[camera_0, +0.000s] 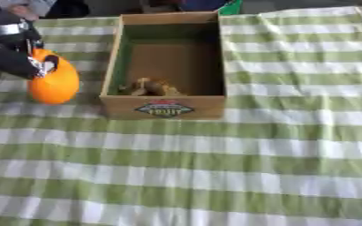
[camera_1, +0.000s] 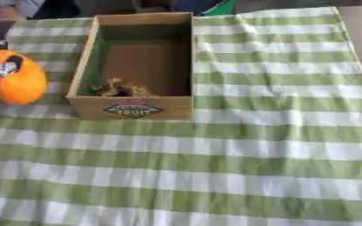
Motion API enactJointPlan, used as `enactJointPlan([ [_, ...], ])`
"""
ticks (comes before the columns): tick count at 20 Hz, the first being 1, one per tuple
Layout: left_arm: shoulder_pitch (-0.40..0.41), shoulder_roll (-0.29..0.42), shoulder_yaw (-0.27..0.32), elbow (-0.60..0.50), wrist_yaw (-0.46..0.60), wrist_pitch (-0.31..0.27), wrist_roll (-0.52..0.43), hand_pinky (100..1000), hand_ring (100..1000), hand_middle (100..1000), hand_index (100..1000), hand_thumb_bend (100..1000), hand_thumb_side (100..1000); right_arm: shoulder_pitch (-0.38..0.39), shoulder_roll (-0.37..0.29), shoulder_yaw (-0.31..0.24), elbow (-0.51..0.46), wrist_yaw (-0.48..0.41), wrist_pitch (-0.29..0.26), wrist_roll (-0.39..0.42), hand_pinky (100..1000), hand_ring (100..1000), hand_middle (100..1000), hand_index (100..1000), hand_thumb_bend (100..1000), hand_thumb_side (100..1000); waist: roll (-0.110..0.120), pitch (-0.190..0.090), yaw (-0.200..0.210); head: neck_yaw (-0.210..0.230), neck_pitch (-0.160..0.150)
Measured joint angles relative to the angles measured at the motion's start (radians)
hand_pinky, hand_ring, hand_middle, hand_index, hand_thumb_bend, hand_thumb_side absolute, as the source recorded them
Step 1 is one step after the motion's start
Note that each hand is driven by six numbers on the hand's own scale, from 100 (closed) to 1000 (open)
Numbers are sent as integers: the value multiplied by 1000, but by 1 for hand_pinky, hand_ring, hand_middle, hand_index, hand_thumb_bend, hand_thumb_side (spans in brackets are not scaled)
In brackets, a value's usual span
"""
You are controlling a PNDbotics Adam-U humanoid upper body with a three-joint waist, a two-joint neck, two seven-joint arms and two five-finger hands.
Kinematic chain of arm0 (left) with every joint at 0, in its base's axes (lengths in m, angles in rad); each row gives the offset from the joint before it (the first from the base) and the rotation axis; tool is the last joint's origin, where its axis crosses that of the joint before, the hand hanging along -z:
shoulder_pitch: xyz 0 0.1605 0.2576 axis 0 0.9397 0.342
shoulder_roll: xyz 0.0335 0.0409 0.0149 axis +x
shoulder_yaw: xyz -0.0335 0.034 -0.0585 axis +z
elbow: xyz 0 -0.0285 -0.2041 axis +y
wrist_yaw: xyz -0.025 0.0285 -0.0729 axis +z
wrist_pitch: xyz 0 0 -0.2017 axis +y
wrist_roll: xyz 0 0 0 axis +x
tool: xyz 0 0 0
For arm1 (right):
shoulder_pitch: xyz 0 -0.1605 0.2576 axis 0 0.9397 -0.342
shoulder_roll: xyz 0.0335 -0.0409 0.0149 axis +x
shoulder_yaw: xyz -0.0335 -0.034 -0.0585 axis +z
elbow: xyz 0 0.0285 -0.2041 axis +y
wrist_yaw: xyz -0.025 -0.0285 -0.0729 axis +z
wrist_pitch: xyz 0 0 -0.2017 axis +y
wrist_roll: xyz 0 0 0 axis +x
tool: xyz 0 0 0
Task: Pick up objects on the table and place them in the box.
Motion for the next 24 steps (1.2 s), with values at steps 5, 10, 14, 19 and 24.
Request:
enactJointPlan([
  [5, -43, -4, 10, -15, -26, 6, 49, 583, 497, 479, 405, 100, 483, 0, 4, -1, 0, -4, 0, 0, 693, 674, 661, 803, 100, 820, 3, -1, 0, 0, 0],
  [10, -56, -13, 13, -16, -41, 5, 70, 563, 474, 478, 401, 100, 491, 0, 6, -1, 0, -6, 0, 0, 693, 673, 660, 803, 100, 825, 4, -3, -1, 1, 0],
  [14, -130, -52, 21, -28, -73, 0, 89, 564, 470, 483, 406, 100, 491, 0, 6, -1, 0, -9, 1, 1, 692, 672, 659, 802, 100, 823, 14, -8, -6, 4, 0],
  [19, -225, -131, 21, 1, -103, -14, 111, 555, 457, 476, 401, 100, 487, -4, 7, -1, 0, -13, 1, 2, 691, 671, 658, 802, 100, 819, 15, -10, -14, 9, -8],
  [24, -279, -220, 21, 29, -106, -27, 170, 549, 450, 477, 401, 100, 484, -16, 9, 0, 0, -18, 0, 2, 690, 670, 657, 801, 100, 818, 16, -10, -27, 17, -9],
])
